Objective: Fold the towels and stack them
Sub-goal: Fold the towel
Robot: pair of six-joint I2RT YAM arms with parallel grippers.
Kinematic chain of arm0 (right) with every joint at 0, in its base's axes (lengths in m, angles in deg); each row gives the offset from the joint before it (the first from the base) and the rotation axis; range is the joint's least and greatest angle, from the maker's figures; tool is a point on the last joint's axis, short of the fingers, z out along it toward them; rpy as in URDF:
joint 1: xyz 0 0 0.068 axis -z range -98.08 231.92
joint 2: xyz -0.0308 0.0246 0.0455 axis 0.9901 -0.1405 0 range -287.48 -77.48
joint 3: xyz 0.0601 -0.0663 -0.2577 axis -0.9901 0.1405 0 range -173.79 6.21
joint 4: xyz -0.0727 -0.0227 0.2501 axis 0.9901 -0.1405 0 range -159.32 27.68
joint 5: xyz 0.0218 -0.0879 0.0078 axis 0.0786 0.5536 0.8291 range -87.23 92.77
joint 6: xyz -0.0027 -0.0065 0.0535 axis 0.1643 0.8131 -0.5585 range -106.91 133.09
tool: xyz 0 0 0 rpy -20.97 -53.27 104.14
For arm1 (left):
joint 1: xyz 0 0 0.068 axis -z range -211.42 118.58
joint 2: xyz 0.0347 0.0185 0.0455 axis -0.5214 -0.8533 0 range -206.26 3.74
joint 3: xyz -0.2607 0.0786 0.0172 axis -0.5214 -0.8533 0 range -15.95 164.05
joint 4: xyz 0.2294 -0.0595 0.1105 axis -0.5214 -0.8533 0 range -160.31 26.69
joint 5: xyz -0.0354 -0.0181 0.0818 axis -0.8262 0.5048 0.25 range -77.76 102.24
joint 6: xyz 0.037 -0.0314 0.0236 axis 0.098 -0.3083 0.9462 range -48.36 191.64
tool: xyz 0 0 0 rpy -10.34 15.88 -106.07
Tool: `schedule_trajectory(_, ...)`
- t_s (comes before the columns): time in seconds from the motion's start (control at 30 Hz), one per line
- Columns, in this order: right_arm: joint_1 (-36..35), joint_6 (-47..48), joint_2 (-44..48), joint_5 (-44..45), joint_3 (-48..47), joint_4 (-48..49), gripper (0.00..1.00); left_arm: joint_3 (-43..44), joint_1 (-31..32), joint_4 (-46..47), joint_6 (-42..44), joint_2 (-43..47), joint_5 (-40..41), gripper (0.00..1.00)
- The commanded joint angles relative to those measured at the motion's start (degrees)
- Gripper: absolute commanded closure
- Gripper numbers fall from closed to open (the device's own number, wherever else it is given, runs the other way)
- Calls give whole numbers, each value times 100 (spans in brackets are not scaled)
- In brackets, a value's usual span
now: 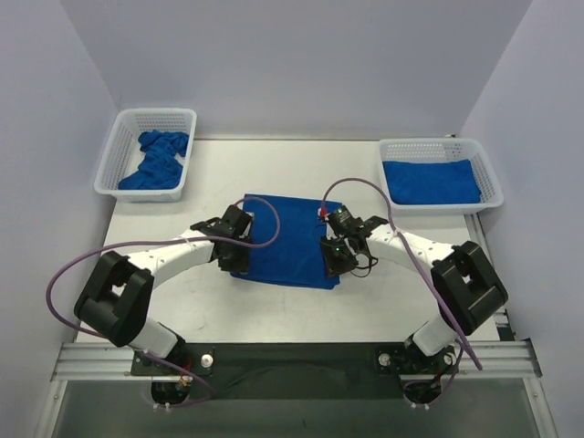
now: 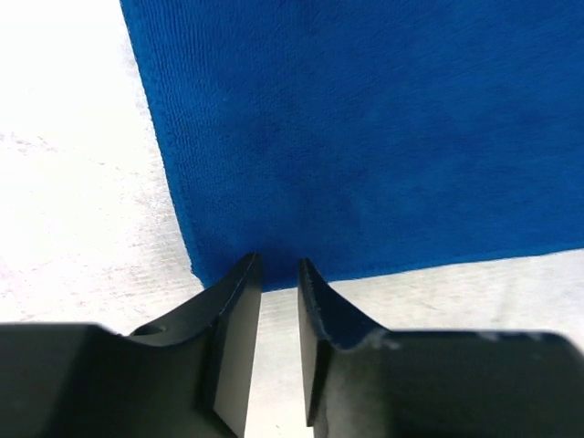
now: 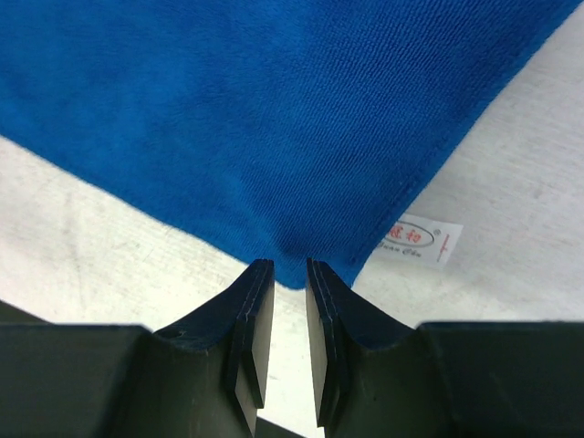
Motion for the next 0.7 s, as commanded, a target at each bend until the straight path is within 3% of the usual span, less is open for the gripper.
schedule_trajectory(0.0, -61, -162, -289, -28, 195, 59, 78, -172, 21, -68, 36, -296, 112, 68)
schedule_trajectory(0.13, -53, -233, -256, 103, 502, 25, 78, -409, 12, -147, -113, -411, -195, 78)
schedule_trajectory(0.4, 96, -339, 299, 244, 1039, -722, 78, -1420, 108, -411, -807, 641, -1224, 77)
schedule_trajectory(0.5, 184, -277, 422, 323, 970, -924, 78, -1395, 450, -656, -1053, 942, -1425, 66)
schedule_trajectory(0.6, 395, -137, 650, 235, 786, -995, 78, -1421, 600, -859, -1246, 1493, -1470, 43)
schedule_trajectory(0.63, 439, -101, 798, 218, 654, -1004, 78, -1395, 583, -885, -1282, 1661, -1392, 28)
schedule_trajectory(0.67, 561, -40, 861, 174, 531, -1004, 78, -1194, 557, -938, -1282, 1811, -1252, 24)
